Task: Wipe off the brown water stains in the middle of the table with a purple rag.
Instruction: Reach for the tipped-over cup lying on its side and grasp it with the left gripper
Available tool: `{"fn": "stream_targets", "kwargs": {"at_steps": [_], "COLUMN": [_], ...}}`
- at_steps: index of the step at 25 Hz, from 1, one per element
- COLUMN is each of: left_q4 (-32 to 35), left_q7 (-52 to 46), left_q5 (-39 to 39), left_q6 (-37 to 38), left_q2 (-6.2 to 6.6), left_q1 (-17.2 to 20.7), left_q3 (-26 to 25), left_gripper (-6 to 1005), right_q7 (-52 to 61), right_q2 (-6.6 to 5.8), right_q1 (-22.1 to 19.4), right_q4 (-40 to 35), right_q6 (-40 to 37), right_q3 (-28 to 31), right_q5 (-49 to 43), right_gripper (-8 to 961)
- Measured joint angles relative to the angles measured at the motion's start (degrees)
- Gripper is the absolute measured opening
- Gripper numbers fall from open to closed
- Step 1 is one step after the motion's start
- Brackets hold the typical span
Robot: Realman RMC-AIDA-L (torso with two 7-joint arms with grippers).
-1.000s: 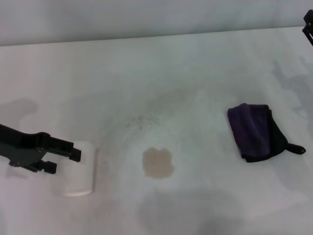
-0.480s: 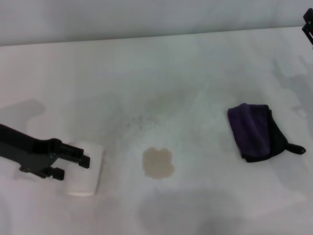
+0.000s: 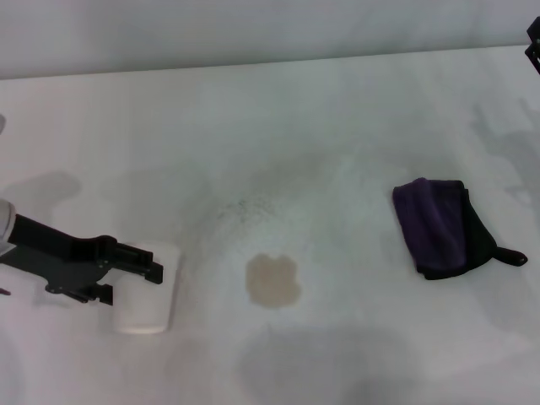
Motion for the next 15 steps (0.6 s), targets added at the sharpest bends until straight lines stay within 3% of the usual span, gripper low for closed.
{"fn": "stream_targets", "kwargs": {"at_steps": [15], "left_q4": [-0.2], "left_q7": [0.1], "left_q5": [-0.3], "left_q6": [-3.0], "left_q2": [-0.77], "left_q1": [0.2], "left_q3": [0.1], "left_gripper": [861], "right_q7": [0.0], "right_q2": [-0.17], "right_q1": [0.3], "right_q4": [-0.5], "right_q6": [1.4], "right_q3": [0.0], "right_q5": [0.0], "right_gripper": [842]}}
